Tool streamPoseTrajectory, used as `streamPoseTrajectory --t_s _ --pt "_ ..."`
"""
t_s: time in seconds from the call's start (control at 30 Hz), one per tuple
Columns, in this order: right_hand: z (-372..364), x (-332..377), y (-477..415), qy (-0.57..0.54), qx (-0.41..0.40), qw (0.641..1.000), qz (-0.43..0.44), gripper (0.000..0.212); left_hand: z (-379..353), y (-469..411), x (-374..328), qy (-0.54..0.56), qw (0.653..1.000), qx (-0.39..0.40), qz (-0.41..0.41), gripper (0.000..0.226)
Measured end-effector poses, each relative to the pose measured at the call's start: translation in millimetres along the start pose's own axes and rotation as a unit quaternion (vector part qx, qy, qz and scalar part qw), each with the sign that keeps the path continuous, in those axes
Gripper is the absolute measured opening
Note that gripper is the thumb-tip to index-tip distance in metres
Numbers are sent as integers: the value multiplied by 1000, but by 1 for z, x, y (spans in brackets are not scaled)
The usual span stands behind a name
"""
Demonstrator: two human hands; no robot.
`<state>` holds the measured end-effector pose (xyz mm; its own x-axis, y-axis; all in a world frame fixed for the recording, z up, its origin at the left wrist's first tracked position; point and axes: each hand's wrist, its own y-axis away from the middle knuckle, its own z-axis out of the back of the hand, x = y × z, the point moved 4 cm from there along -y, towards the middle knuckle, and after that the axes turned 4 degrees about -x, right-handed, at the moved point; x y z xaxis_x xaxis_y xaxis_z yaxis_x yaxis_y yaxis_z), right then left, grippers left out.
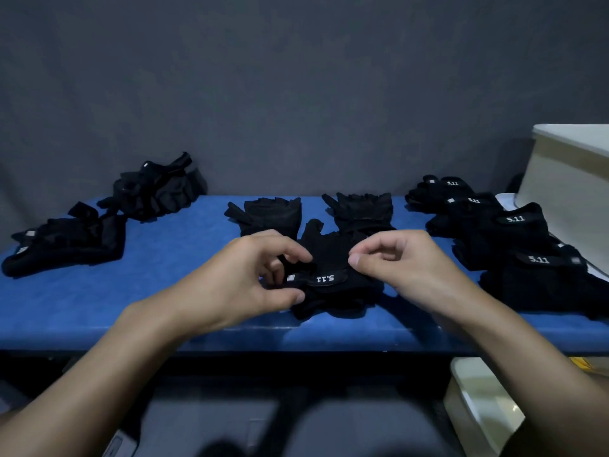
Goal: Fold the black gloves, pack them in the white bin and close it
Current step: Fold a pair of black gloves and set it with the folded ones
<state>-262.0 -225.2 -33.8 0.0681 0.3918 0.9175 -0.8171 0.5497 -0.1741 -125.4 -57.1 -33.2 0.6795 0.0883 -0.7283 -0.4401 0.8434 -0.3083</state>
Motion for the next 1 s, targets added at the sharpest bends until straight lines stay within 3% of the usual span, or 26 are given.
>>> streamPoseTrajectory --t_s 0.1,0.2,0.3,0.37,0.43,0.53,0.67,0.77,1.0 --pt "5 -3 -2 23 -15 1000 -5 7 -3 2 1 24 1000 7 -3 34" --pt "2 -8 0 106 35 994 -12 14 -5 4 -1 -10 1000 23 5 26" --pt "2 -3 -2 182 -42 981 60 16 12 -2 4 -65 995 -73 18 17" --pt "-2 9 -2 172 -80 972 140 21 28 -7 13 -94 984 -147 43 18" --pt "-13 14 -2 165 -41 968 183 33 36 -8 22 -127 975 -165 80 18" --pt "-29 10 -2 252 27 945 206 58 29 -9 29 -137 974 -133 121 17" --pt "-34 -10 -4 370 108 911 149 82 12 -13 34 -99 983 -95 121 21" --pt "-35 -19 -2 398 148 897 124 88 8 -15 33 -97 984 -93 115 20" --pt "-34 -22 -3 401 156 894 121 88 10 -19 27 -84 981 -140 104 16"
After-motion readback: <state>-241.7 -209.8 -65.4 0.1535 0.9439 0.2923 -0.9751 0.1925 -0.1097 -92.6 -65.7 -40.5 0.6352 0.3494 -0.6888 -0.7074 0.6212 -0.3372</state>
